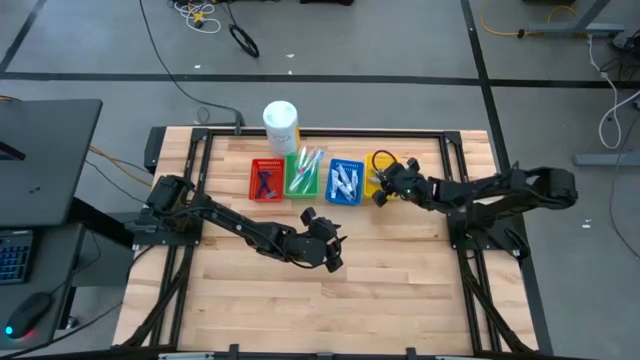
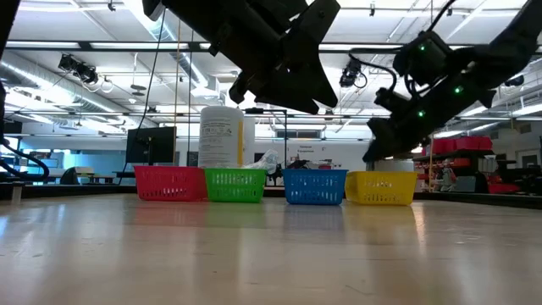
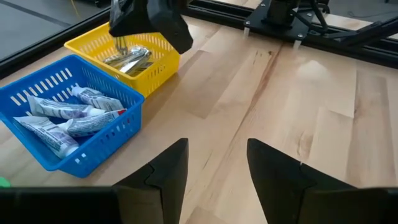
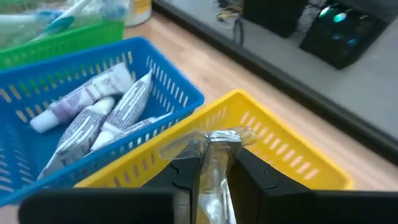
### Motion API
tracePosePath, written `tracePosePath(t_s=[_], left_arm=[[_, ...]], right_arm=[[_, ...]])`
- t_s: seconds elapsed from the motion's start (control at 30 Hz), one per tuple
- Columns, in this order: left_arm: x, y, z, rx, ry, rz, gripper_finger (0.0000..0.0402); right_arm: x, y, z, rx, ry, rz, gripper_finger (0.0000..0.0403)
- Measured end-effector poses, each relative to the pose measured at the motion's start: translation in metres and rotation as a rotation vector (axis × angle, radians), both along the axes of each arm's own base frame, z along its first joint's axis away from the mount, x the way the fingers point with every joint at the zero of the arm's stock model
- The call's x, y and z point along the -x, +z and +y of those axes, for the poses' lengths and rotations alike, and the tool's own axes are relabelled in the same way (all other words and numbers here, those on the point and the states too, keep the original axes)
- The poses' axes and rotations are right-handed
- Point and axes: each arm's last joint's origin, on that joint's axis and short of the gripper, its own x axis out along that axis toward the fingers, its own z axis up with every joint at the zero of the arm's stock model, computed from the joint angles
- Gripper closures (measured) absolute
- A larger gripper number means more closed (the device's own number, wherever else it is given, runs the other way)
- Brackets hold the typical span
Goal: Pick & Place Travel size toiletries
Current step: Put the silver nail cutter into the yellow bin
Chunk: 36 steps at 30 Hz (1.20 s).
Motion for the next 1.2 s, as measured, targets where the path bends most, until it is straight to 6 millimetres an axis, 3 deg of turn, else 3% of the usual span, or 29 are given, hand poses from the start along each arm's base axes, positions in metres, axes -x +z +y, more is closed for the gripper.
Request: tracePosePath(t_s=[0.37,0.73,1.2], left_arm=[[0.000,0.000,0.000,0.004,-0.008,0.003,0.0230],[-0.001,0.000,-0.001,-0.028,-0.057,0.024,0.0230],[-0.002,0.001,-0.002,-0.018,-0.073,0.012,0.0230]], right_arm=[[0.002,-0.015,-0.008,-0.043,0.068,0.038,0.0272],[0.004,0.010,0.009,0.034,0.176,-0.023,0.0267],[0.013,0.002,-0.009,-0.029,0.205,0.056,0.0267]])
